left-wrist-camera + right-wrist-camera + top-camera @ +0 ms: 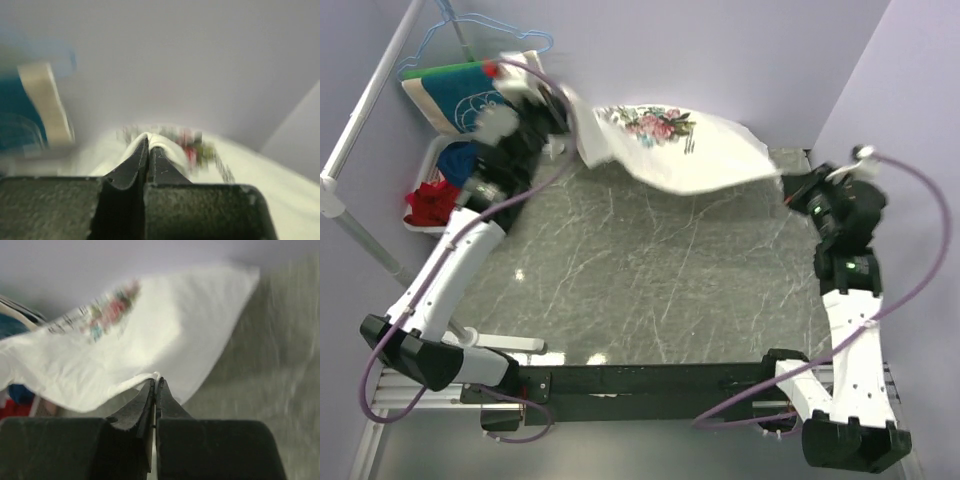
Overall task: Fold and stack the t-shirts
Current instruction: Flatten the tshirt out, then fold the tshirt
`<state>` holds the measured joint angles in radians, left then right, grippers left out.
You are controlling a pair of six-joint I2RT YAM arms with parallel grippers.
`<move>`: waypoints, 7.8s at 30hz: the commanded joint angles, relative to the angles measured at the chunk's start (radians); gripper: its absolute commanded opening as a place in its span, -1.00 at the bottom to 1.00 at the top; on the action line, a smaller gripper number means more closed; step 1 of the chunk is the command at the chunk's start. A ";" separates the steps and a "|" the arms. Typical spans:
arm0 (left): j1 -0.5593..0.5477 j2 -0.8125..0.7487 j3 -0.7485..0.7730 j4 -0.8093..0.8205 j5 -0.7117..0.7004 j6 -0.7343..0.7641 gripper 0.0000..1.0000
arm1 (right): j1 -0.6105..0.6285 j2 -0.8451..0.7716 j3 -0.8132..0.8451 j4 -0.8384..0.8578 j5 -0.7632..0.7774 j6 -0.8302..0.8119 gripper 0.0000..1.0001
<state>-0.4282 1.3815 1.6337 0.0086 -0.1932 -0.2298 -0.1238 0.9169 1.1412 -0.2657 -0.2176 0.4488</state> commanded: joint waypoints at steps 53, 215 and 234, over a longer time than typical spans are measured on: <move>-0.185 -0.530 -0.563 -1.216 -0.391 -1.014 -0.98 | 0.078 -0.274 -0.442 -0.828 0.291 0.504 -1.00; 0.282 0.478 -0.405 -0.845 -0.147 -0.640 -0.42 | 0.882 1.379 0.937 -0.391 0.256 -0.283 0.02; 0.287 0.317 -0.396 -0.754 0.015 -0.517 -0.25 | 0.995 1.444 1.020 -0.388 0.330 -0.360 0.03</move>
<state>-0.1444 1.7821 1.2213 -0.7750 -0.2260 -0.7902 0.8303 2.3665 2.1159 -0.6716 0.0917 0.1131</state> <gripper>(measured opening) 0.355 0.514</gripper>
